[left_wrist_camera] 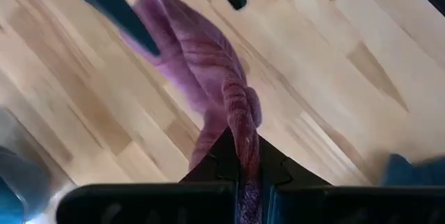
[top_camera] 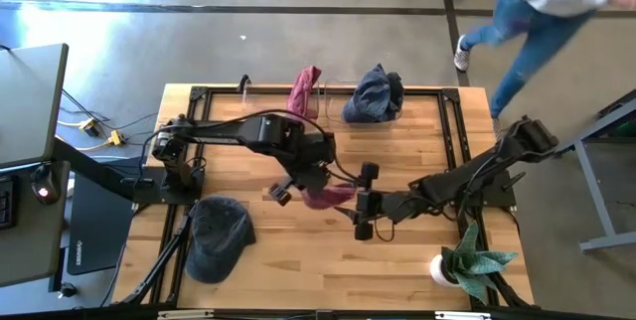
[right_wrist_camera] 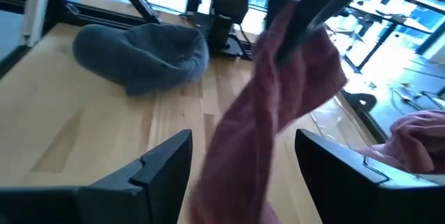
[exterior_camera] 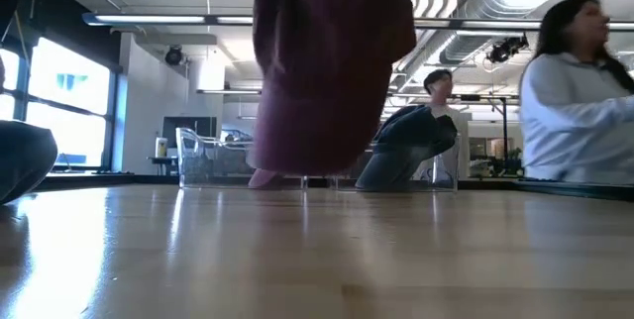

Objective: Pick & Place hat
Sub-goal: Put the red cap into the left transparent bin

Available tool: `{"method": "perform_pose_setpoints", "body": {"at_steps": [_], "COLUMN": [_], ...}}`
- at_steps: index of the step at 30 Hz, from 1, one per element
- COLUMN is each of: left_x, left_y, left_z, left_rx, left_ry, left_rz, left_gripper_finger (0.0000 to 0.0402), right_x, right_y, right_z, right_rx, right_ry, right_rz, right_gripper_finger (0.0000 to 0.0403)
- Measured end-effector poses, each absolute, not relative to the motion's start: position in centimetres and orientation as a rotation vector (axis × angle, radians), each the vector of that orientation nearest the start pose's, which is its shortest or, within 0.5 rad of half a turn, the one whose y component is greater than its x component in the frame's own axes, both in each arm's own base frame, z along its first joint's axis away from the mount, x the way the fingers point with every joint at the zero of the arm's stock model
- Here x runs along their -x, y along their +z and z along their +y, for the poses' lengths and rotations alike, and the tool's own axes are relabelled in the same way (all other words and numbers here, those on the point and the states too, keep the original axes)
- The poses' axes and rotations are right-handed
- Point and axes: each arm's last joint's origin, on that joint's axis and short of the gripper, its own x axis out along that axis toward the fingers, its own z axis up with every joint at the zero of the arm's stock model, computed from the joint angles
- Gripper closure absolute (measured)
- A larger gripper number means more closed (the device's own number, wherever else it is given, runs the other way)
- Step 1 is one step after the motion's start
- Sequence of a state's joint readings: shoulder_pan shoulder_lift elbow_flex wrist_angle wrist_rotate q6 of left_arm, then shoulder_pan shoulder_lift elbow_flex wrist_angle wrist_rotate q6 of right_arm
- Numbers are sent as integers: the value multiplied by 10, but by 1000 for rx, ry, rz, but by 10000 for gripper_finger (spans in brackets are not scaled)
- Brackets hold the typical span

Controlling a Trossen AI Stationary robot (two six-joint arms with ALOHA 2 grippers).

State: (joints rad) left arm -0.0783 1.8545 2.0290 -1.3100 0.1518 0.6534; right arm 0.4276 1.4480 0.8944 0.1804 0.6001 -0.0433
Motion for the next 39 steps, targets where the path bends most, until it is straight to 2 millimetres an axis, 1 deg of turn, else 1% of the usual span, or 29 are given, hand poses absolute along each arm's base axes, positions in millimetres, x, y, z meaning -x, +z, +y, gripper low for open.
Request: {"method": "perform_pose_setpoints", "body": {"at_steps": [3,4,5,7,10,15,16,17,19,21,23,26,27,29,31,33,35,37,39], "left_x": [-377,-378,-379,-381,-381,-385,-385,-385,-386,-386,-386,-384,-381,-368,-360,-357,-351,-344,-324], "left_y": [366,363,359,360,366,365,365,365,365,365,365,364,363,365,368,363,356,354,347], "left_z": [-35,-35,-35,-35,-35,-35,-35,-35,-34,-32,-27,-14,-9,-1,7,11,12,10,9], "left_rx": [-545,-545,-541,-548,-557,-569,-560,-539,-500,-477,-463,-455,-445,-392,-314,-259,-251,-261,-256], "left_ry": [-584,-592,-600,-596,-586,-552,-541,-524,-472,-419,-367,-298,-287,-258,-214,-203,-201,-198,-190], "left_rz": [968,981,1002,978,934,920,921,930,947,963,979,1032,1066,1153,1204,1229,1222,1138,1104], "left_gripper_finger": [401,401,401,401,401,401,401,401,396,380,354,306,290,264,249,246,250,259,271], "right_x": [-294,-295,-296,-298,-300,-302,-303,-303,-303,-302,-302,-302,-303,-303,-305,-307,-308,-306,-305], "right_y": [251,252,252,251,251,251,251,251,251,250,248,246,245,244,244,246,250,255,262], "right_z": [113,112,110,107,103,99,98,98,97,97,95,90,88,82,75,66,56,44,32], "right_rx": [216,198,177,140,126,110,108,107,79,50,41,7,-5,-12,-14,-26,-34,-28,-14], "right_ry": [-183,-179,-168,-133,-96,-48,-43,-42,-53,-62,-73,-125,-144,-184,-222,-246,-269,-307,-335], "right_rz": [332,330,330,331,339,347,346,346,348,353,370,392,399,409,406,394,379,364,339], "right_gripper_finger": [159,165,172,196,253,374,388,392,385,386,396,395,396,399,398,399,400,399,400]}}
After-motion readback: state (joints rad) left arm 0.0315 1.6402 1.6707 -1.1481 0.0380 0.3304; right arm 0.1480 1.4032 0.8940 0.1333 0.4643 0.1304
